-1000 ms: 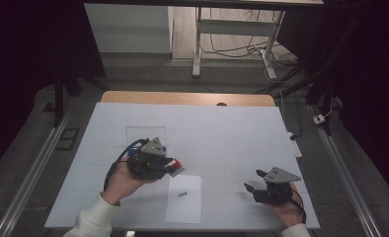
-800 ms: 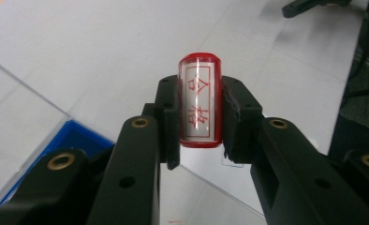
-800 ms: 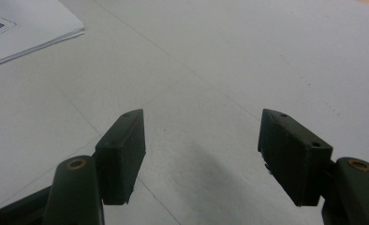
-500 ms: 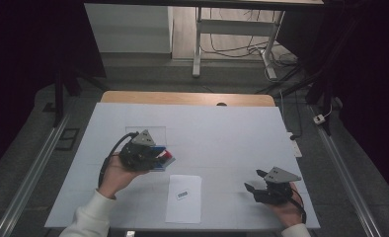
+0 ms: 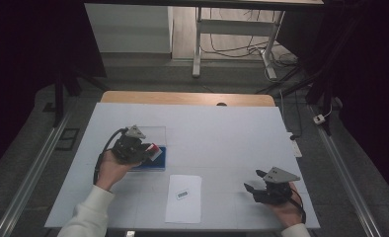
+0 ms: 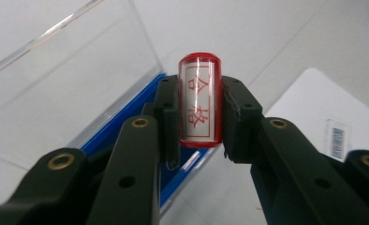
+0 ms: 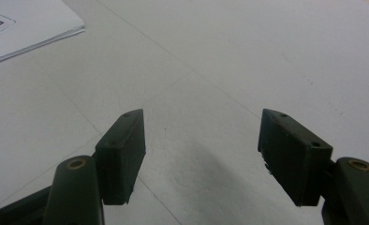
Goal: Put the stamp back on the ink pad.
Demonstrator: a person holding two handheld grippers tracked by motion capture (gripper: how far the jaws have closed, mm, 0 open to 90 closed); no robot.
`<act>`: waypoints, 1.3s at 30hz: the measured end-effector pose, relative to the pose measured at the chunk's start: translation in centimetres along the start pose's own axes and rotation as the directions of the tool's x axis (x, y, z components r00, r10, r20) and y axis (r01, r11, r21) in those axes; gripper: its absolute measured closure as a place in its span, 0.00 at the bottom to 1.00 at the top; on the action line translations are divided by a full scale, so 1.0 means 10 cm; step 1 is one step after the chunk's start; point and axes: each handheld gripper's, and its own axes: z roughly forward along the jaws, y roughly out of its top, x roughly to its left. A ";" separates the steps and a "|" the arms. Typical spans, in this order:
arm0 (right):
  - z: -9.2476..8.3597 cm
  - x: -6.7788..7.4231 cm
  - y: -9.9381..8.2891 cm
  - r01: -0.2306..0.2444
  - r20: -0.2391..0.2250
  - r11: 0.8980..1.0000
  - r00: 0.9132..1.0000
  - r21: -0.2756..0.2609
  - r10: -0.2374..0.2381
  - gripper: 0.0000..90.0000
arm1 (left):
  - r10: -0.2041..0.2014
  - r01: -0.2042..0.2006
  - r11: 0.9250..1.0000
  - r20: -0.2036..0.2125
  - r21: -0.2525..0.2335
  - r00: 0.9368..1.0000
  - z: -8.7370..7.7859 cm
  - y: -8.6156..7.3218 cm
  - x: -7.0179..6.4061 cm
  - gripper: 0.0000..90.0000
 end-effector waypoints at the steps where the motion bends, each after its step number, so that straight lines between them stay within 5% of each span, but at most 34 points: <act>1: 0.00 0.00 0.00 -0.001 0.000 1.000 1.000 0.000 0.001 0.35 | -0.006 0.006 1.000 -0.005 0.002 1.000 0.00 -0.01 0.02 0.78; 17: 0.00 -0.01 -0.01 -0.003 0.001 1.000 1.000 0.010 0.003 0.35 | -0.021 0.030 0.994 -0.081 0.105 0.997 0.12 -0.12 0.19 0.78; 39: 0.00 -0.01 -0.02 -0.003 0.006 1.000 1.000 0.016 0.003 0.36 | -0.026 0.038 0.990 -0.087 0.137 0.996 0.25 -0.14 0.25 0.77</act>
